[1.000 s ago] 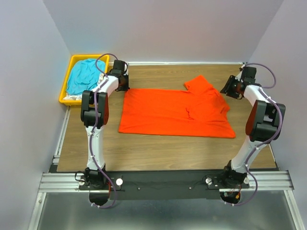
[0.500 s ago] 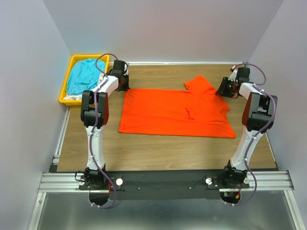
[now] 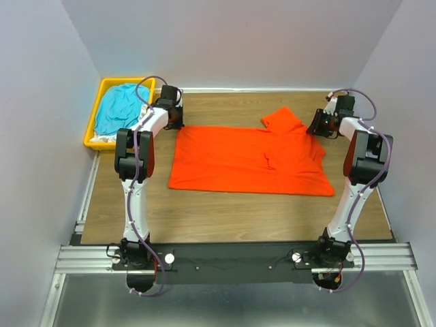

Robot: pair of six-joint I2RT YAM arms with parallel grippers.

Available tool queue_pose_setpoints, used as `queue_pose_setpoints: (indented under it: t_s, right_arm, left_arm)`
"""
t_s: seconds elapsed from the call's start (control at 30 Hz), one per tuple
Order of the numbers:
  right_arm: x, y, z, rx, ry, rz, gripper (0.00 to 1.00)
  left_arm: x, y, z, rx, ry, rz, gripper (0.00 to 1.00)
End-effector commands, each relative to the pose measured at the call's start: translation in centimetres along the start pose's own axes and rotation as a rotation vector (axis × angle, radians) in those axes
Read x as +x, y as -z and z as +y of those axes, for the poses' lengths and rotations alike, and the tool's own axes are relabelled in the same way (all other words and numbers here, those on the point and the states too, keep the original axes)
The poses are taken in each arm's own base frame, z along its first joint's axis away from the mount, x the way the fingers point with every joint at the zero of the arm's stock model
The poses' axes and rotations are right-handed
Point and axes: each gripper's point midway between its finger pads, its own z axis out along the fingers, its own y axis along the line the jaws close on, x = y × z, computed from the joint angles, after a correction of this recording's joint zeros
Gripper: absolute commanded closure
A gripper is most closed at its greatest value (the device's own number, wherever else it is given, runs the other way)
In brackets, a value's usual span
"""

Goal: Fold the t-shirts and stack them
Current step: Fold the tshirt

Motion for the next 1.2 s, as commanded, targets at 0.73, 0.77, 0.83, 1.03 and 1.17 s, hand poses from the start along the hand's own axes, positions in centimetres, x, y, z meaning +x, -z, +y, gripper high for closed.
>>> queue_pose_setpoints:
  t_s: [0.73,0.77,0.83,1.03,1.17]
  right_arm:
    - [-1.5,0.7,0.0,0.017,0.051,-0.024,0.52]
    - [-2.2,0.8,0.6,-0.009,0.06,-0.038,0.52]
    - [-2.7,0.9,0.7,-0.015,0.062,-0.05,0.52]
    - [-4.3,1.3,-0.4,0.06,0.077,-0.105,0.52]
    - [-5.1,1.7,-0.4,0.074,0.089,-0.136,0.52]
  left_arm:
    - [3.5,-1.0,0.8,-0.032,0.004,0.102,1.0]
    - [3.5,-1.0,0.8,-0.03,0.003,0.102,1.0]
    - [3.6,-1.1,0.9,-0.031,0.003,0.104,1.0]
    - [3.5,-1.0,0.8,-0.027,0.0,0.103,1.0]
    - [3.7,-1.1,0.9,-0.029,0.003,0.107,1.0]
